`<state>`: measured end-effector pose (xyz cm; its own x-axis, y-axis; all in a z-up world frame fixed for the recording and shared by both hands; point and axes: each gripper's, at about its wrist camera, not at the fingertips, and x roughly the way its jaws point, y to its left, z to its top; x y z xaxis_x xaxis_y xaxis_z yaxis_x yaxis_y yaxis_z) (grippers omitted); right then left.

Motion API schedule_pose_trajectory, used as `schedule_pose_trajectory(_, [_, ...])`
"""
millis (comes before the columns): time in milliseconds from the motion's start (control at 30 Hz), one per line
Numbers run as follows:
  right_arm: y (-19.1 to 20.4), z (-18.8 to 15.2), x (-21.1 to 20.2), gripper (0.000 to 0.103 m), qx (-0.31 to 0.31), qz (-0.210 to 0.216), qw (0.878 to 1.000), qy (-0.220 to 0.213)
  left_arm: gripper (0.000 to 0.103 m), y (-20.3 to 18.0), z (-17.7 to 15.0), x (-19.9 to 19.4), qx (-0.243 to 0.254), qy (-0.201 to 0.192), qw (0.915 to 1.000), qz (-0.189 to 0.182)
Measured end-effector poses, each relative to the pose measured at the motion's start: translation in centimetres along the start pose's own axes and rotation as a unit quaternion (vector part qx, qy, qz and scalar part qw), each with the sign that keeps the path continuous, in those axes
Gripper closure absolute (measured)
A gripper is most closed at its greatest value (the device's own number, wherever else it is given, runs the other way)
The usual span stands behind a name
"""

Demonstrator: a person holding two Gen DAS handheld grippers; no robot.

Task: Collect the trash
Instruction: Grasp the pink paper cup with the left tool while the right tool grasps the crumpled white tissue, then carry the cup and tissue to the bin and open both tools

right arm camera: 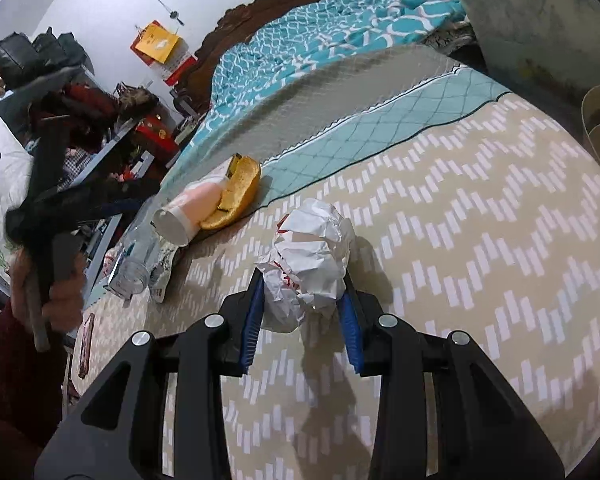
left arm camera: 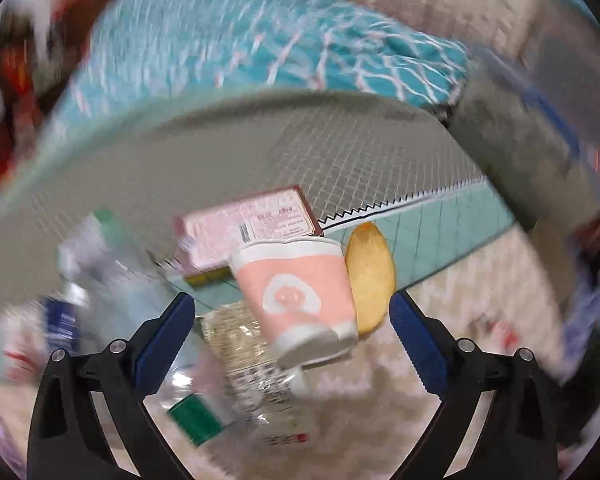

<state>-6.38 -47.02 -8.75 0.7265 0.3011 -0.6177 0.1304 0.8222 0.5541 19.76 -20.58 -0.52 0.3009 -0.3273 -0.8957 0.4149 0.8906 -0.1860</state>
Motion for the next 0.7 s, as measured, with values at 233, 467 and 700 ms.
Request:
schedule_pose_trajectory(233, [-0.4,0.0,-0.4,0.065,0.011,0.005,1.000,-0.006,0.045,0.5,1.2,3.6,-0.036,0.066,0.9969,-0.022])
schedule_pose_trajectory(467, [-0.4,0.1,-0.7,0.065,0.012,0.006,1.000,-0.010,0.086,-1.5,0.1,3.2,-0.012,0.035,0.9992,-0.014])
schedule_pose_trajectory(700, [0.2,0.1,-1.0,0.065,-0.008,0.000,1.000,-0.017,0.090,-3.0,-2.2,-1.9,0.003,-0.019,0.9985,-0.051])
